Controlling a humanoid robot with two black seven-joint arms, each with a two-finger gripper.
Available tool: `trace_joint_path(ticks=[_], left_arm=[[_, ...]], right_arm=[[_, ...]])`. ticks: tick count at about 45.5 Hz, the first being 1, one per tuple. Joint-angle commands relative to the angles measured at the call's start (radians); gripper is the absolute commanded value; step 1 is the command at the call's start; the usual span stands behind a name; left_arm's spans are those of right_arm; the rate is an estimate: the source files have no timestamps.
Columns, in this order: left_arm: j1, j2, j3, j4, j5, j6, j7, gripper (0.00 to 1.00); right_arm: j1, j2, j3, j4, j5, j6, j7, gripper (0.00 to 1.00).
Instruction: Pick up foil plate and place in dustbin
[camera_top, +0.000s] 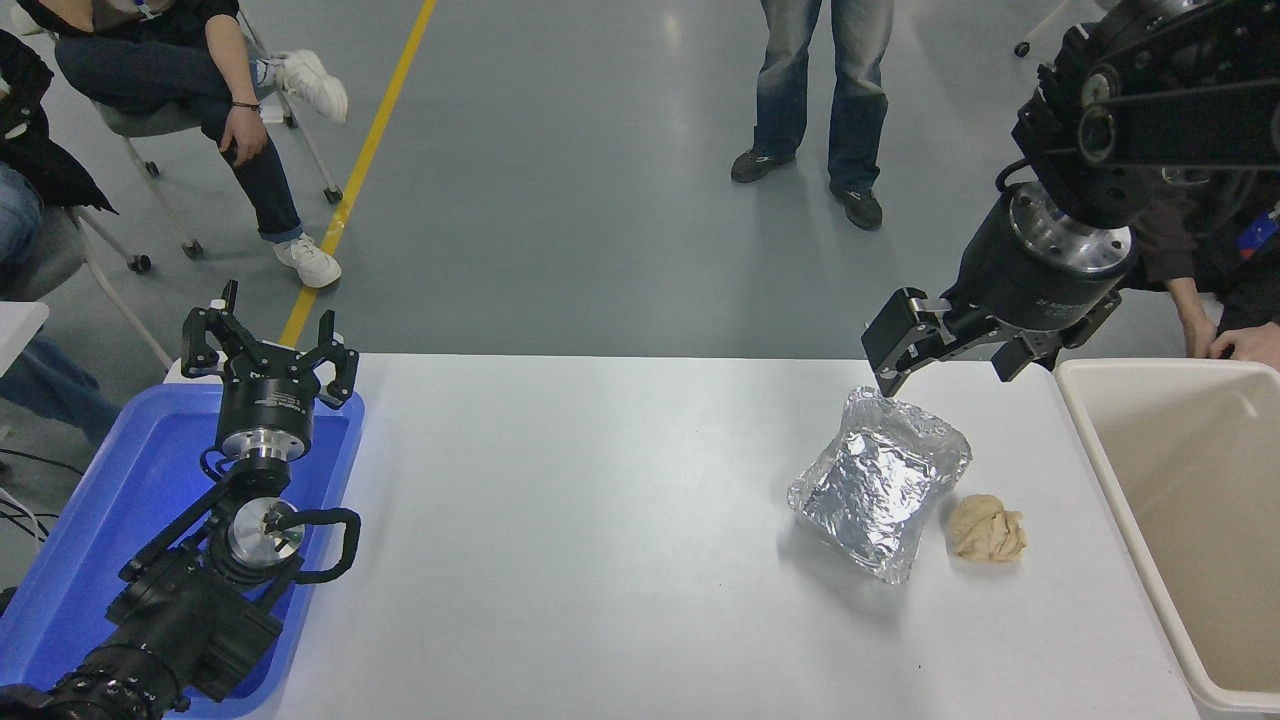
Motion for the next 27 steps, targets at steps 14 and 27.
trace_joint_path(ticks=[14,27], left_arm=[[0.000,0.000,0.001,0.001,0.000,0.000,0.000,0.99],[0.000,0.000,0.000,-0.001,0.000,0.000,0.000,0.99]], right_arm=[[-0.367,0.006,-0.004,-0.269,-0.036,-0.200,-0.002,1.00],[-0.606,0.004,0.028,-0.461,-0.048,-0.259,-0.008,1.00]])
